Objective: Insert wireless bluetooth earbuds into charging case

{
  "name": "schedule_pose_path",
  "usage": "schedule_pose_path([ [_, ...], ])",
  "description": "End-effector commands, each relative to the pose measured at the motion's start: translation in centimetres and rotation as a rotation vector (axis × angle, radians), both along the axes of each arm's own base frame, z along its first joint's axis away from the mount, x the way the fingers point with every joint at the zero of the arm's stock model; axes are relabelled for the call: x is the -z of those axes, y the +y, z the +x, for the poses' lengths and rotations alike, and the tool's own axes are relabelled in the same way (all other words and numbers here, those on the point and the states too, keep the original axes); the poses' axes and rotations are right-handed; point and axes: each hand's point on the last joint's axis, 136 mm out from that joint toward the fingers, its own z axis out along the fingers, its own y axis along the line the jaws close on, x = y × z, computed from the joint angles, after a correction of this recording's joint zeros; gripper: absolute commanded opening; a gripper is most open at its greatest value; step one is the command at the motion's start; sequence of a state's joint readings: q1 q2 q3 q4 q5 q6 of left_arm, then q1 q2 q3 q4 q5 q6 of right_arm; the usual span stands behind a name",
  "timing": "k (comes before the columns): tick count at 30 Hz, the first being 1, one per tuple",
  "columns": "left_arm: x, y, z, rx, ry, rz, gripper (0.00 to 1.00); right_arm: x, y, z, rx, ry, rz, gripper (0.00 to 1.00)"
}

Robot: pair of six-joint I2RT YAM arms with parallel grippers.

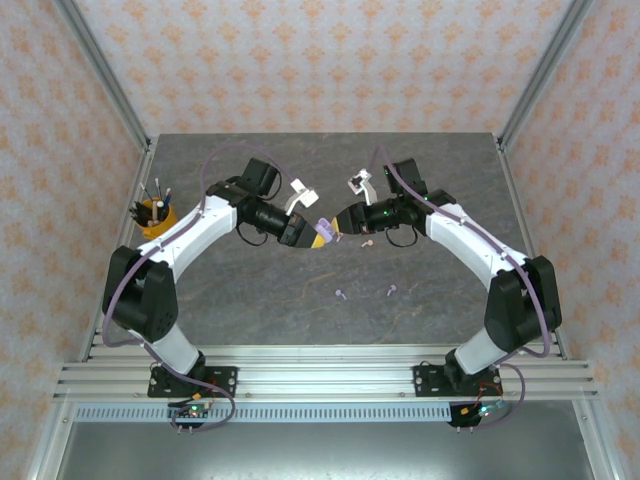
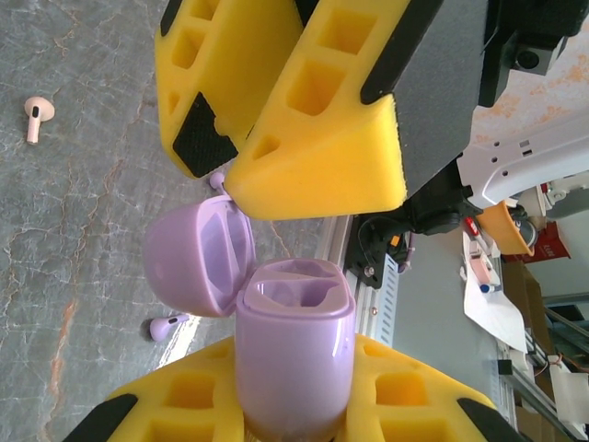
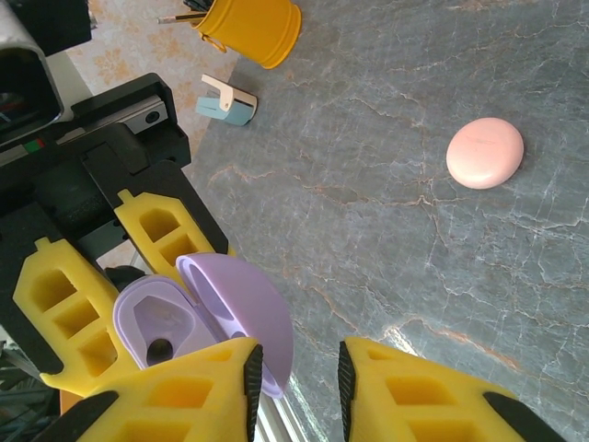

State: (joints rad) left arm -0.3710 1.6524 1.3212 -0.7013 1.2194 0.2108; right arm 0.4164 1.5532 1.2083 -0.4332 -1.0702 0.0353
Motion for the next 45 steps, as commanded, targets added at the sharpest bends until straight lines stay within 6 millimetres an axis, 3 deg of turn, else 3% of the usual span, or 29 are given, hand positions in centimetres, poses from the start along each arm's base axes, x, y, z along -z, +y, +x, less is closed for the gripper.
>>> schedule_pose_path([
  [1, -1.7, -0.5, 0.5, 0.037, -0.030, -0.054, 0.00, -0.1, 0.5, -1.3, -0.048, -0.015, 0.007, 0.31],
  [12, -2.0, -0.7, -0.2, 0.097, 0.001, -0.075, 0.00, 0.2, 0.2, -1.4, -0.040, -0.021, -0.005, 0.27],
  [24, -1.8, -0.5, -1.1, 0.150, 0.040, -0.073, 0.01, -0.2, 0.4, -0.7, -0.036, -0.037, -0.005, 0.00],
  [31, -1.5, -0.5, -0.6, 0.130, 0.028, -0.050, 0.14, -0.7, 0.2, -0.5, -0.026, -0.054, -0.018, 0.00],
  [45, -2.5, -0.7, -0.3, 0.137, 0.016, -0.061, 0.30, -0.2, -0.4, -0.7, -0.014, -0.081, -0.085, 0.00],
])
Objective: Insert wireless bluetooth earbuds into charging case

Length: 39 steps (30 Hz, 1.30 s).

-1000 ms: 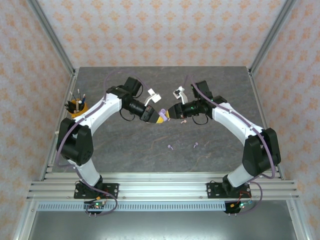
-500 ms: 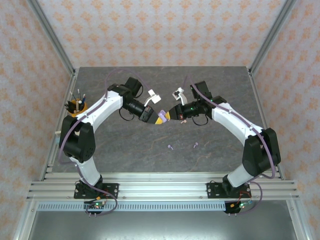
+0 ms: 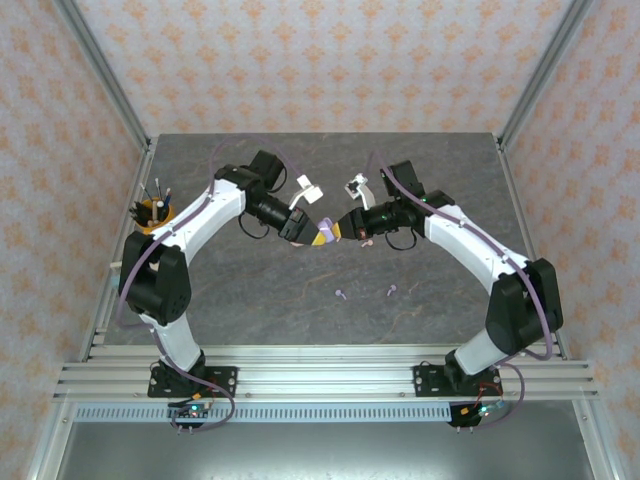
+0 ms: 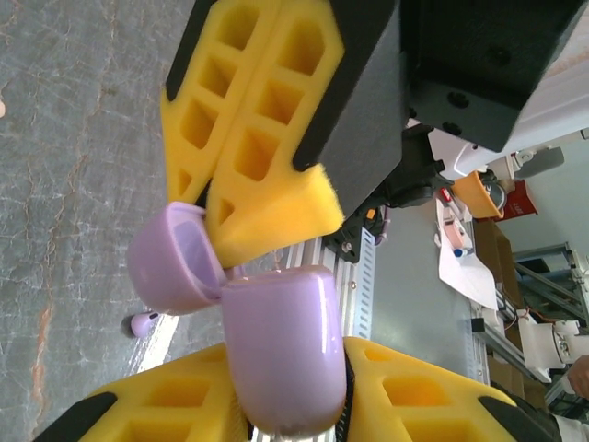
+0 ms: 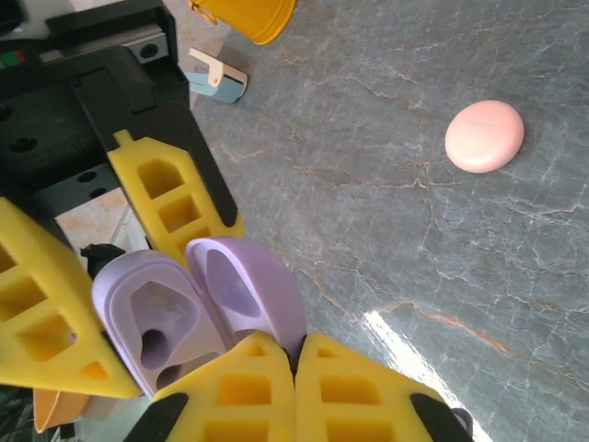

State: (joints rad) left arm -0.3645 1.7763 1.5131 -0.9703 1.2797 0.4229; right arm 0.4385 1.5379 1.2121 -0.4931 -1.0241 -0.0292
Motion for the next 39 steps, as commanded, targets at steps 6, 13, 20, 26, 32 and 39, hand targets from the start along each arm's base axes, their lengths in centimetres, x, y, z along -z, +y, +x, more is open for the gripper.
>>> schedule_pose_path([
  [6, -2.1, -0.4, -0.6, 0.048, 0.003, -0.060, 0.39, -0.6, -0.4, 0.2, 0.011, -0.050, -0.036, 0.00],
  [13, -1.9, -0.3, -0.7, 0.056, 0.005, -0.048, 0.40, -0.9, -0.6, 0.4, 0.022, -0.066, -0.045, 0.00],
  [20, -1.7, 1.7, 0.6, -0.039, -0.030, -0.012, 0.39, -1.5, -1.3, 1.3, 0.084, -0.110, -0.072, 0.00],
  [26, -1.7, 4.3, 2.3, -0.216, -0.139, 0.069, 0.40, -1.9, -2.0, 1.7, 0.140, -0.130, -0.103, 0.00],
  [32, -2.1, 6.4, 3.9, -0.394, -0.275, 0.177, 0.51, -1.6, -2.7, 1.8, 0.183, -0.144, -0.168, 0.00],
  [39, -4.7, 10.2, 5.8, -0.668, -0.494, 0.259, 0.69, -0.8, -4.2, 1.7, 0.249, -0.198, -0.327, 0.00],
])
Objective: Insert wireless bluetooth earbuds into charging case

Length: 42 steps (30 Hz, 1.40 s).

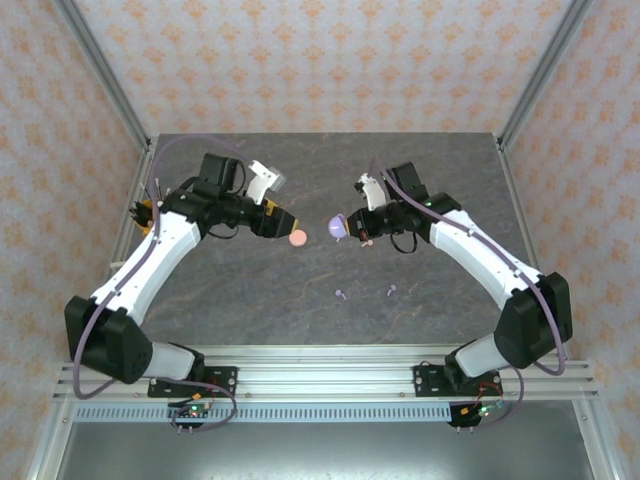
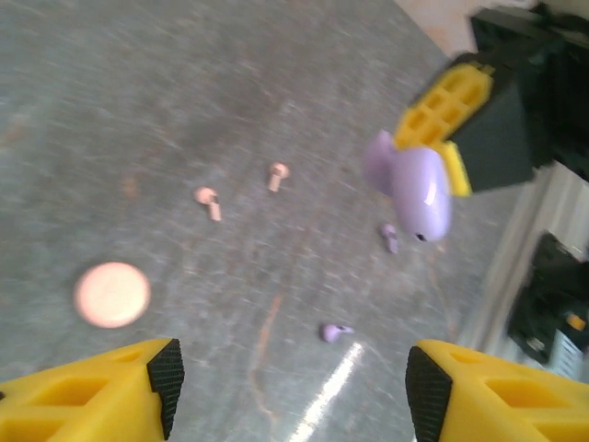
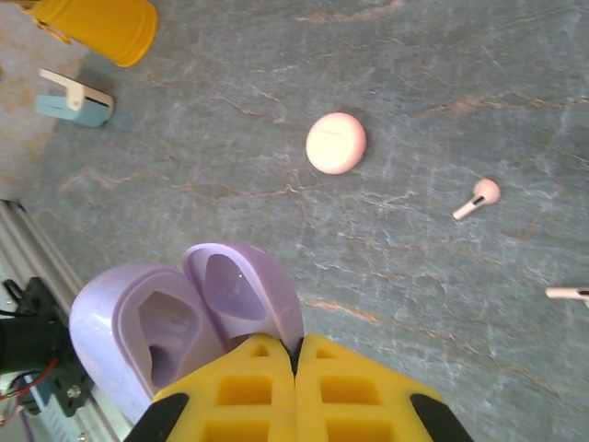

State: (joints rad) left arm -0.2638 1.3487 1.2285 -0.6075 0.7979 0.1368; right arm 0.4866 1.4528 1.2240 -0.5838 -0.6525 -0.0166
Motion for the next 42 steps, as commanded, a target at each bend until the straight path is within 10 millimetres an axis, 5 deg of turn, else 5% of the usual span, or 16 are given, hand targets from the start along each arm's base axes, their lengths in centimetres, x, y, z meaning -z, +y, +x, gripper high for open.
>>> schedule_pose_path([
  [1, -2.6, 2.3, 2.4, -0.194, -0.162, 0.038, 0.82, -1.3, -1.6, 0.5, 0.068, -0.083, -0.101, 0.00],
  [7, -4.0, 5.2, 3.4, -0.408, -0.221, 0.047, 1.00, -1.1, -2.5, 0.8, 0.119, -0.143, -0.208, 0.00],
  [24, -5.3, 10.7, 5.2, -0.677, -0.335, 0.226, 1.00, -4.7, -2.3, 2.4, 0.149, -0.379, -0.328, 0.00],
  [31, -4.2, 9.0, 6.1, -0.577, -0.275, 0.233, 1.00, -6.2, -1.6, 3.0, 0.123, -0.454, -0.363, 0.00],
  [38, -5.1, 12.1, 7.5, -0.811, -0.337, 0.196, 1.00, -7.4, -1.0, 3.8, 0.102, -0.513, -0.390, 0.00],
  [42, -5.4, 10.3, 7.6, -0.704, -0.330, 0.137, 1.00, -8.5, -0.6, 4.2, 0.096, -0.559, -0.387, 0.00],
])
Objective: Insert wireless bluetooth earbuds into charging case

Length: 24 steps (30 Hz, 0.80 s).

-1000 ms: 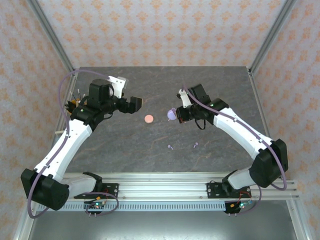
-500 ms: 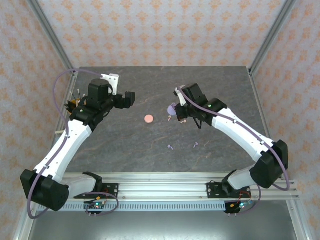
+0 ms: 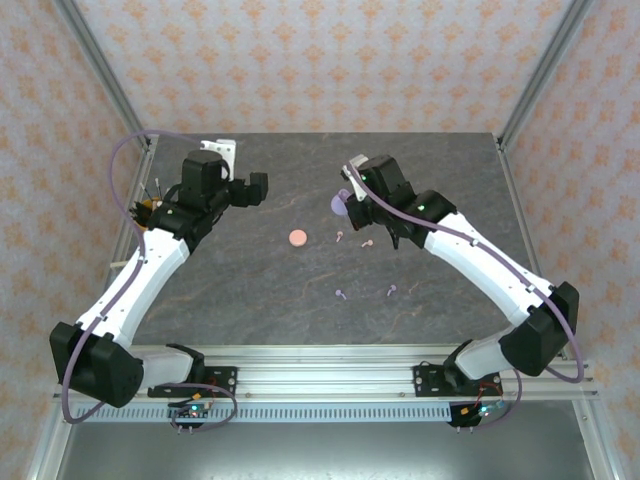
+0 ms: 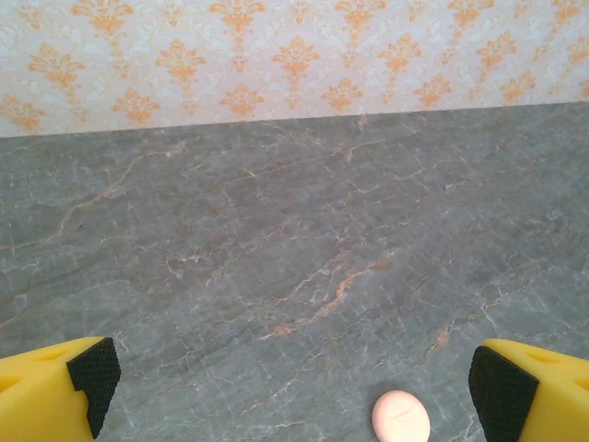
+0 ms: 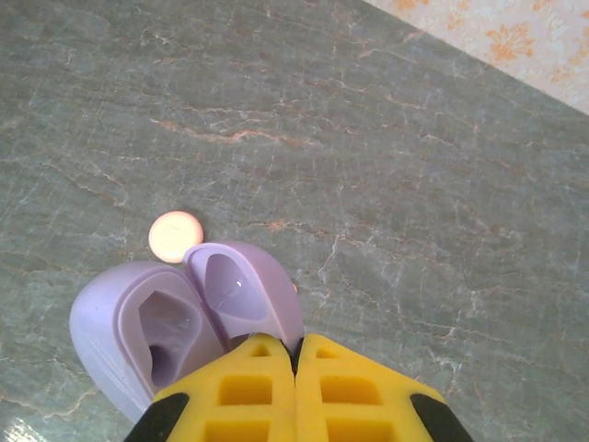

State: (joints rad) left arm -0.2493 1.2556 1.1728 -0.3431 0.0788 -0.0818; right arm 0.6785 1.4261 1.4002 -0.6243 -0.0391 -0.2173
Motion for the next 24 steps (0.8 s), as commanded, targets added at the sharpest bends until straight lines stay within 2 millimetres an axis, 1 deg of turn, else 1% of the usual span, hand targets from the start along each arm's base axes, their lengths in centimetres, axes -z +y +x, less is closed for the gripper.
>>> schedule_pose_path([
  [1, -1.8, -1.2, 0.3, 0.071, -0.061, -0.055, 1.00, -2.4, 0.5, 1.1, -0.009, -0.092, -0.011, 0.00],
  [4, -1.9, -2.3, 0.3, 0.138, -0.060, -0.061, 1.00, -3.0, 0.8, 1.3, -0.021, -0.125, -0.034, 0.00],
  [7, -1.9, -4.7, -0.4, 0.284, -0.039, -0.088, 1.00, -3.5, 1.2, 1.4, -0.034, -0.164, -0.071, 0.00],
  [10, -1.9, -7.0, -1.5, 0.432, 0.008, -0.123, 0.99, -3.8, 1.5, 1.6, -0.041, -0.195, -0.105, 0.00],
  [11, -1.7, -7.9, -2.0, 0.502, 0.023, -0.134, 0.93, -4.0, 1.6, 1.6, -0.045, -0.204, -0.110, 0.00],
  [14, -1.6, -10.3, -3.9, 0.679, 0.043, -0.171, 0.87, -4.2, 1.4, 1.8, -0.043, -0.221, -0.119, 0.00],
  [18, -1.8, -12.2, -6.1, 0.829, 0.060, -0.211, 0.87, -4.5, 1.2, 1.4, -0.048, -0.231, -0.118, 0.00],
  [21, -1.6, -13.7, -7.7, 0.936, 0.134, -0.244, 0.87, -5.0, 1.2, 0.5, -0.062, -0.241, -0.102, 0.00],
  [24, -1.2, -15.5, -9.0, 1.029, 0.195, -0.234, 0.86, -5.0, 1.6, -0.5, -0.083, -0.244, -0.113, 0.00],
])
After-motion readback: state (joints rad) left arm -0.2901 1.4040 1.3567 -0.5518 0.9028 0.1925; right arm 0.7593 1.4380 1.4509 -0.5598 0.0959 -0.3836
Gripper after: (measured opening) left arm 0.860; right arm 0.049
